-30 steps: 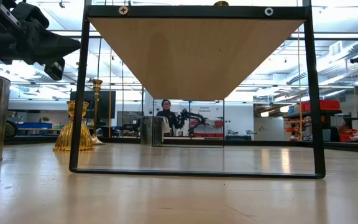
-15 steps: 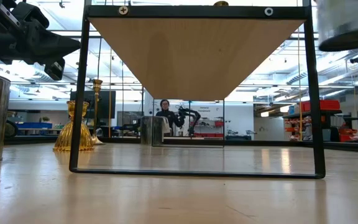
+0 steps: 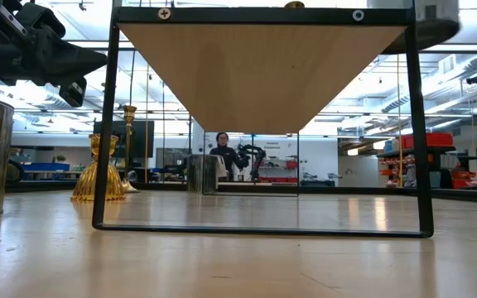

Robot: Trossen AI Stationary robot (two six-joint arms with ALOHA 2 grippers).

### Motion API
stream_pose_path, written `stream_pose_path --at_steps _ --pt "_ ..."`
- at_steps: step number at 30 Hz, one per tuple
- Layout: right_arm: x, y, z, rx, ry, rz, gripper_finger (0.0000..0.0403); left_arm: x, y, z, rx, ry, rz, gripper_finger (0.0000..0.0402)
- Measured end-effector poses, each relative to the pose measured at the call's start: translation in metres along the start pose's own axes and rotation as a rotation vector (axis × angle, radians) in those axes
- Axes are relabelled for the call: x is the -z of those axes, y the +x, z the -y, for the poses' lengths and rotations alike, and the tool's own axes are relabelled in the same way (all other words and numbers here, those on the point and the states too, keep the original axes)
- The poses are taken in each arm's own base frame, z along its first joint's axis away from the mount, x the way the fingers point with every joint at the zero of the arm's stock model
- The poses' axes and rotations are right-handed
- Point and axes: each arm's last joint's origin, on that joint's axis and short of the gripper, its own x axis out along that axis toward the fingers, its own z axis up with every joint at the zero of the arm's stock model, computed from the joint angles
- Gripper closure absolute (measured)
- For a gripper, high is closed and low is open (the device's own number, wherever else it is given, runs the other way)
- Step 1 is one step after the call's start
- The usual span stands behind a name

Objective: Pick & Place candle stick holders
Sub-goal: Put the bottom right scented candle on the shelf

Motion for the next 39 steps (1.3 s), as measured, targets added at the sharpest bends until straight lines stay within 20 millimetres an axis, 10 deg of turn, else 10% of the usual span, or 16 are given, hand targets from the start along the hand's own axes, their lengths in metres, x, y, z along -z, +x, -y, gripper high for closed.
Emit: stream_pose_path --at_steps 22,39 --pt "-0.034 0.005 0.019 0.028 0.06 0.154 0.0035 0.0 0.0 0.0 0.0 0.0 0.0 0.0392" --pt "-0.052 0.045 0.016 0.046 0.142 0.147 0.0035 0.0 0.0 0.0 0.0 0.0 0.0 0.0392"
